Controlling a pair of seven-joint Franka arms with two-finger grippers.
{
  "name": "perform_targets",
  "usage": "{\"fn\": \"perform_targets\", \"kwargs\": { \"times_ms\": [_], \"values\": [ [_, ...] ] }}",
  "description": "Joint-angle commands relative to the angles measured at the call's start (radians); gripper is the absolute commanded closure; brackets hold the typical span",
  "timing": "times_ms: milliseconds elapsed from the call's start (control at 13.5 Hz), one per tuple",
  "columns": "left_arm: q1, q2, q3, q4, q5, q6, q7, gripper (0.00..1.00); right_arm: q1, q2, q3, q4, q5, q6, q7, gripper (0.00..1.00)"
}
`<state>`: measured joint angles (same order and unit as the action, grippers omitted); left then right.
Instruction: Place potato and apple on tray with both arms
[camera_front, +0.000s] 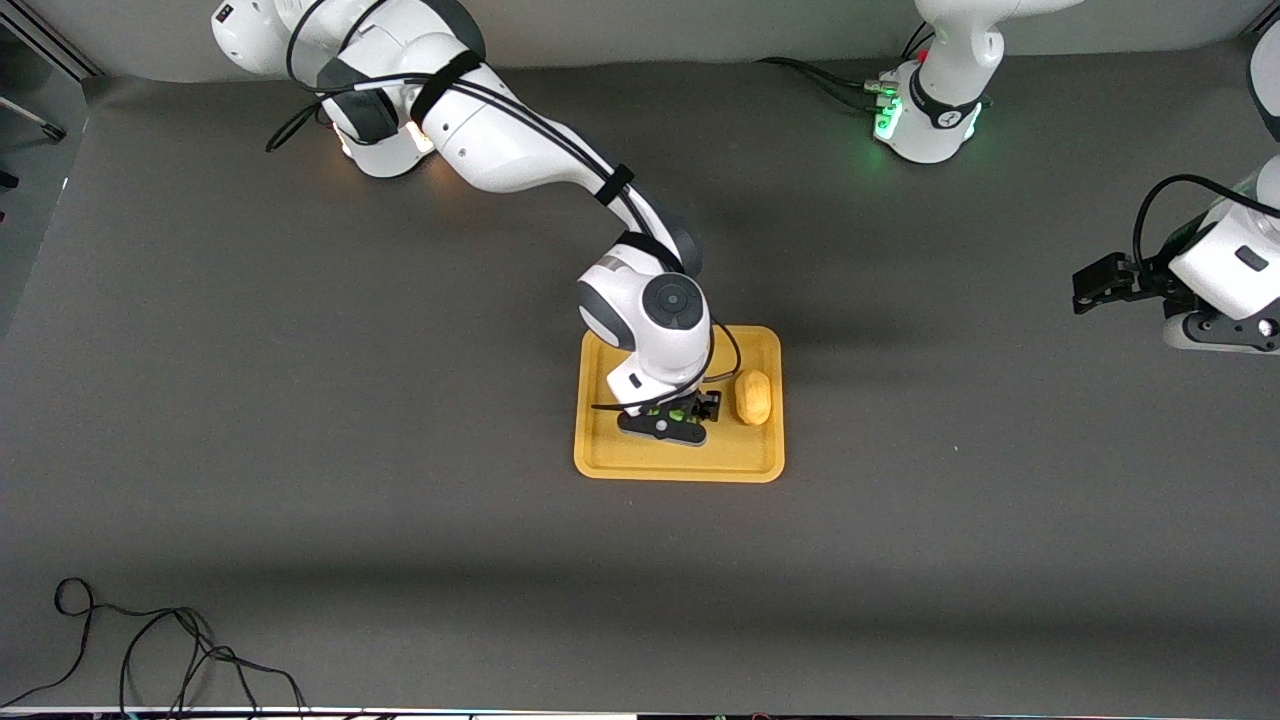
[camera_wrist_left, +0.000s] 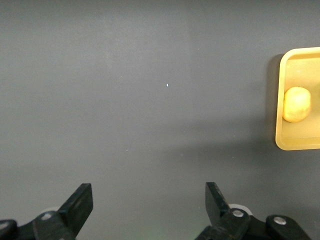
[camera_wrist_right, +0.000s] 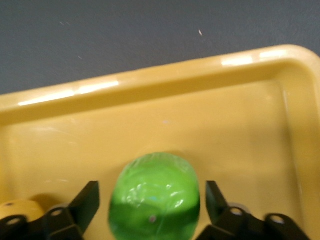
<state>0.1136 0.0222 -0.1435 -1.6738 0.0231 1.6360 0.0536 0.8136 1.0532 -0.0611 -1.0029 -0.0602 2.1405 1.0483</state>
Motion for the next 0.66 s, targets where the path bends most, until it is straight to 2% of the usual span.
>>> {"fn": "perform_targets", "kwargs": {
  "times_ms": [0,369,443,591],
  "values": [
    [-0.011,-0.01,0.001,0.031,0.005,-0.044,0.005,0.0,0.003,-0.112,0.0,0.009,-0.009,-0.133,0.033,0.0],
    [-0.008,-0.018,0.001,0.013,-0.002,-0.039,0.017,0.0,-0.004,-0.349,-0.011,-0.003,-0.01,-0.42,0.018,0.0],
    [-0.006,-0.048,0.002,-0.033,-0.011,-0.024,0.017,0.0,-0.037,-0.396,-0.011,-0.017,-0.009,-0.454,0.0,0.0],
    [-0.006,-0.05,0.004,-0.046,-0.014,0.001,0.017,0.0,-0.073,-0.499,-0.008,-0.057,-0.009,-0.555,-0.115,0.0]
  ]
}}
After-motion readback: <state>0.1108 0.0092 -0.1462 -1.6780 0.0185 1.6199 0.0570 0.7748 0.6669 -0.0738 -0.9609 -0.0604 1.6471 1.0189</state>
